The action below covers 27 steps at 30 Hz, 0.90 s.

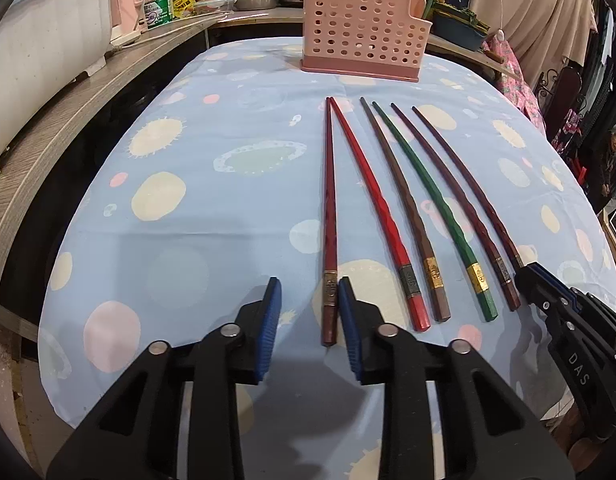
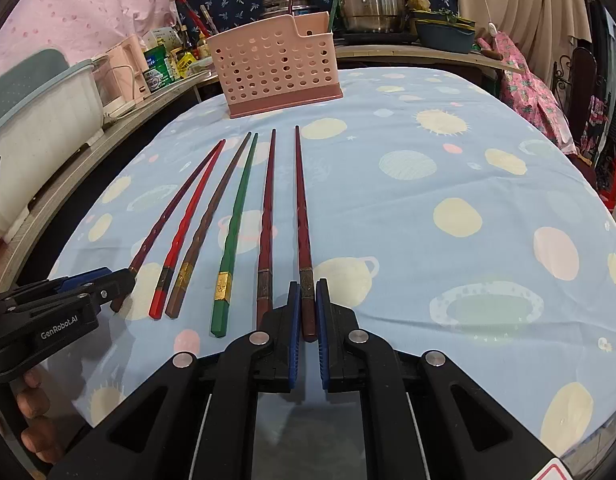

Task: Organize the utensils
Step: 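Close the right tool on a dark red chopstick while the left tool grasps another dark red one, then lift both dark red chopsticks and carry them over the pink basket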

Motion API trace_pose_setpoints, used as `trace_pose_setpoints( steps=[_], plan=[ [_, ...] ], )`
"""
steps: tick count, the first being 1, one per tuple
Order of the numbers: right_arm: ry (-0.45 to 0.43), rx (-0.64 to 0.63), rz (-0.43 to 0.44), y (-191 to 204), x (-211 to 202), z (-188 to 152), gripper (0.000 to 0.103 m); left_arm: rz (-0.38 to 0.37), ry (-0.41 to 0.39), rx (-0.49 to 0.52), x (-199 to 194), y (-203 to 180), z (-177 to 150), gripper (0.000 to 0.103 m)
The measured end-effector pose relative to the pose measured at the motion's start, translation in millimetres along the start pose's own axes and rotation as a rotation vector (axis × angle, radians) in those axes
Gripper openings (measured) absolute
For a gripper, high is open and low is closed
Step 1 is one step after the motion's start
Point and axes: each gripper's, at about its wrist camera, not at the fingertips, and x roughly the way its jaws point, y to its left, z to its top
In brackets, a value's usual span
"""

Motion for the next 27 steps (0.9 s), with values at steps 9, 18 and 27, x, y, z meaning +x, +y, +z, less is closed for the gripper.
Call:
trace_pose_setpoints(
  steps=[9, 18, 27],
  plan=[
    [-0.001, -0.001, -0.001, 0, -1, -1, 0.007, -0.005, 0.007, 0.002, 0, 1, 0, 0.008],
    [-0.001, -0.004, -0.011, 1, -5, -2, 0.007, -0.014, 0.022, -0.011, -4, 4, -1, 0.007],
    [-0.053, 0.002, 0.001, 2, -25, 14, 0.007, -0.041, -0.001, -0.019, -22, 6, 8, 0.007]
  ],
)
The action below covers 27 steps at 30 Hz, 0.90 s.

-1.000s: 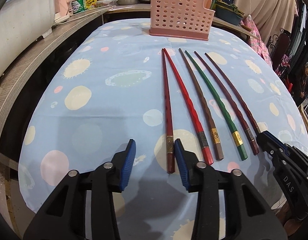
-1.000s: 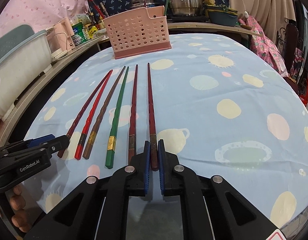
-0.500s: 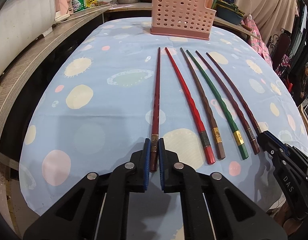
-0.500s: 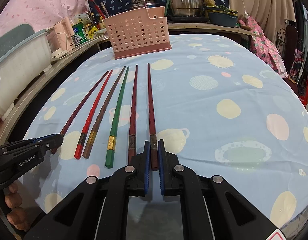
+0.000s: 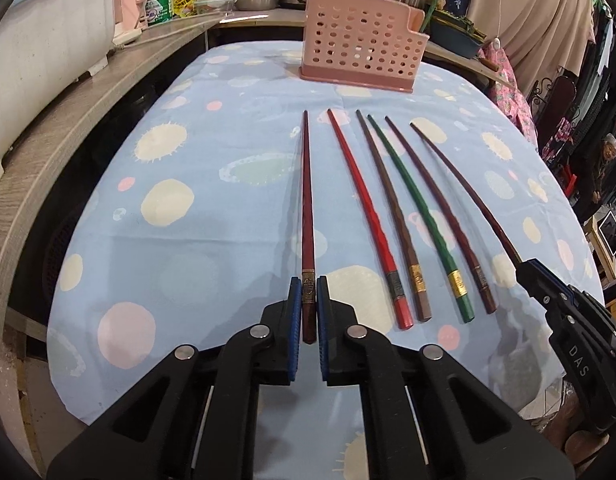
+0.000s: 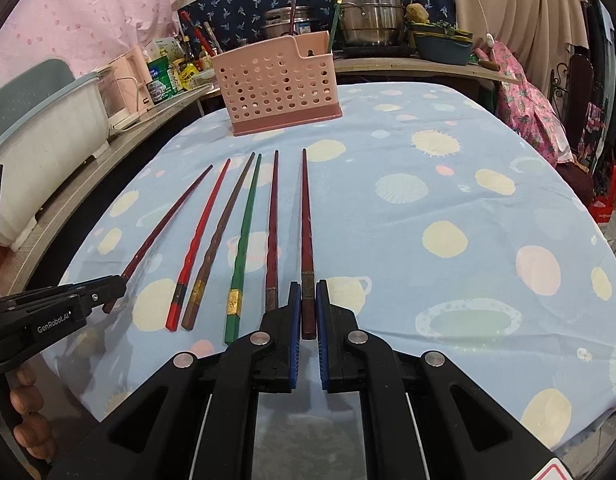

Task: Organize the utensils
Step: 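Lift both dark red chopsticks and carry them over the pink basket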

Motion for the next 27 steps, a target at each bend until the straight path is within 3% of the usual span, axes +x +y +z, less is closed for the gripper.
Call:
trace_pose_setpoints(
  steps=[15, 27],
  plan=[
    [-0.164, 0.037, 0.033, -9, -45, 71, 0.007, -0.022, -0.141, -0.025, -61, 5, 50, 0.007],
    [-0.263, 0.058, 0.067, -12, -60, 135, 0.007, -0.005, -0.252, -0.062, -90, 14, 125, 0.007]
  ],
)
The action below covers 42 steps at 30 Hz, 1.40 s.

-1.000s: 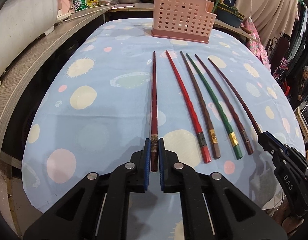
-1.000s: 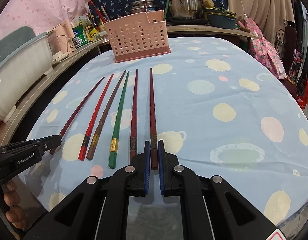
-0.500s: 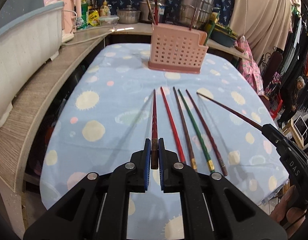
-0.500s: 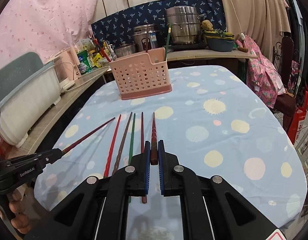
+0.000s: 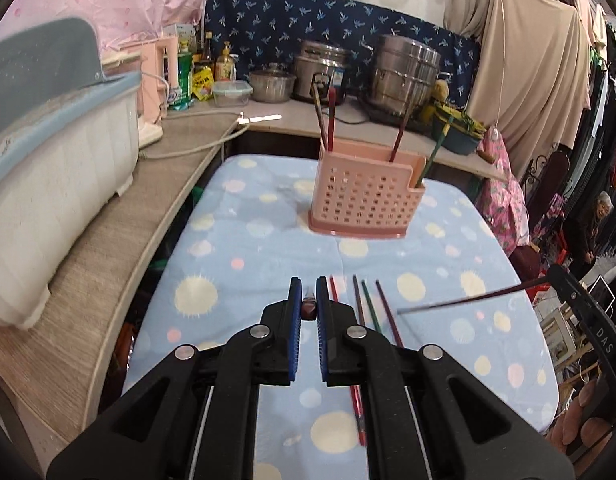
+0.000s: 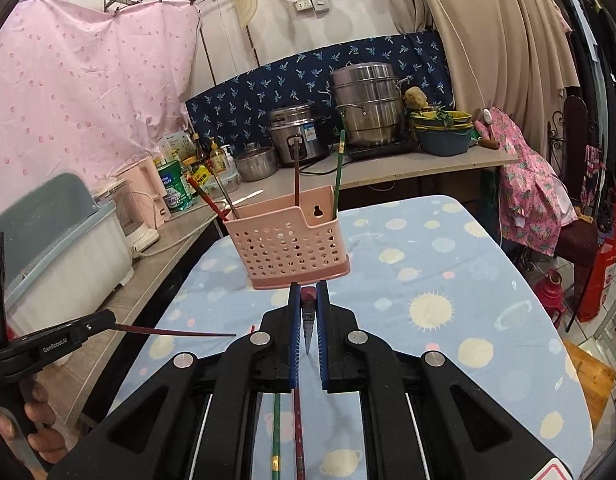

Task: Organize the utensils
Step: 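Lift both dark red chopsticks and carry them over the pink basket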

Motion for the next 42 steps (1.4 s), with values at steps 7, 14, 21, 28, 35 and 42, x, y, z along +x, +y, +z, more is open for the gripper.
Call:
trace_pose_setpoints(
  steps=[7, 14, 21, 28, 35, 42],
  plan=[
    [-0.014, -0.022, 0.001, 6, 9, 27, 0.007, -0.009, -0.05, 0.016, 3, -5, 42, 0.007],
    [-0.038, -0.016, 0.023, 11, 16, 55, 0.007, -0.047, -0.085, 0.007, 5, -11, 78, 0.007],
    [-0.103, 0.002, 0.064, 18, 19, 102, 0.007, -0.079, -0.153, -0.001, -1, -21, 123, 0.007],
    [-0.185, -0.001, 0.07, 31, 36, 162, 0.007, -0.095, -0.276, -0.016, -5, -35, 181, 0.007],
    [-0.221, 0.004, 0.072, 40, 71, 205, 0.007, -0.092, -0.371, -0.021, -1, -42, 227, 0.007],
    [-0.202, -0.009, 0.067, 45, 119, 217, 0.007, -0.06, -0.351, -0.024, 40, -41, 244, 0.007]
  ],
)
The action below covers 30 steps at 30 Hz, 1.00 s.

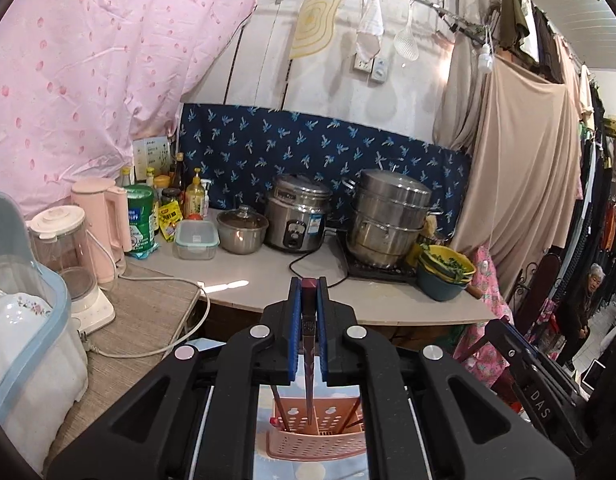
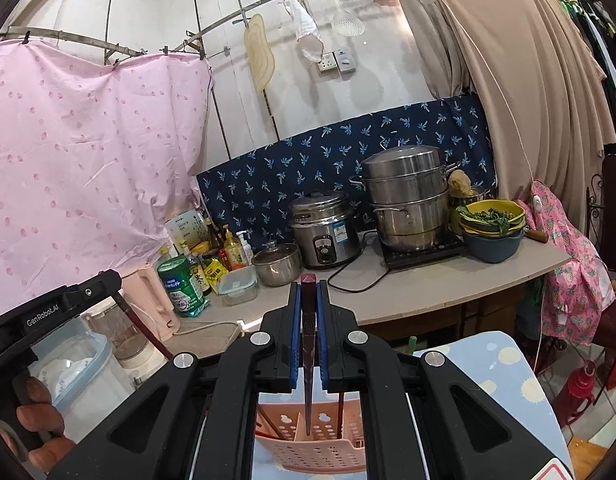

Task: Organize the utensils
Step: 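Lift both dark red chopsticks and carry them over the pink basket, then lower the chopsticks into the basket and open both tools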

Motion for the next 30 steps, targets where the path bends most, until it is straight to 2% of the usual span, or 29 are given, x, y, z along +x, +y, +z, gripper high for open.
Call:
trace_pose_setpoints(
  steps=[10, 16, 22, 26, 27, 29, 30],
  plan=[
    [0.11, 0.022, -0.002, -11, 53, -36, 0.007, 0.006, 0.11, -0.014, 50, 11, -41, 0.007],
    [0.165, 0.019, -0.006, -14, 70, -55, 0.007, 0.009, 0.142, -0.018, 64, 15, -56, 0.007],
    [0.192, 0.008, -0.025, -15, 79, -65, 0.007, 0.004, 0.161, 0.001, 68, 14, -67, 0.007],
    [0.189, 0.01, -0.025, -16, 79, -67, 0.011, 0.006, 0.162, 0.005, 69, 12, -69, 0.008],
    [0.187, 0.012, -0.019, -17, 78, -67, 0.011, 0.009, 0.165, 0.006, 69, 12, -70, 0.011],
    [0.182, 0.015, -0.019, -18, 75, -66, 0.012, 0.014, 0.169, -0.003, 68, 13, -70, 0.025],
    [0.179, 0.017, -0.017, -19, 74, -66, 0.012, 0.019, 0.167, -0.009, 67, 15, -70, 0.04]
  ],
)
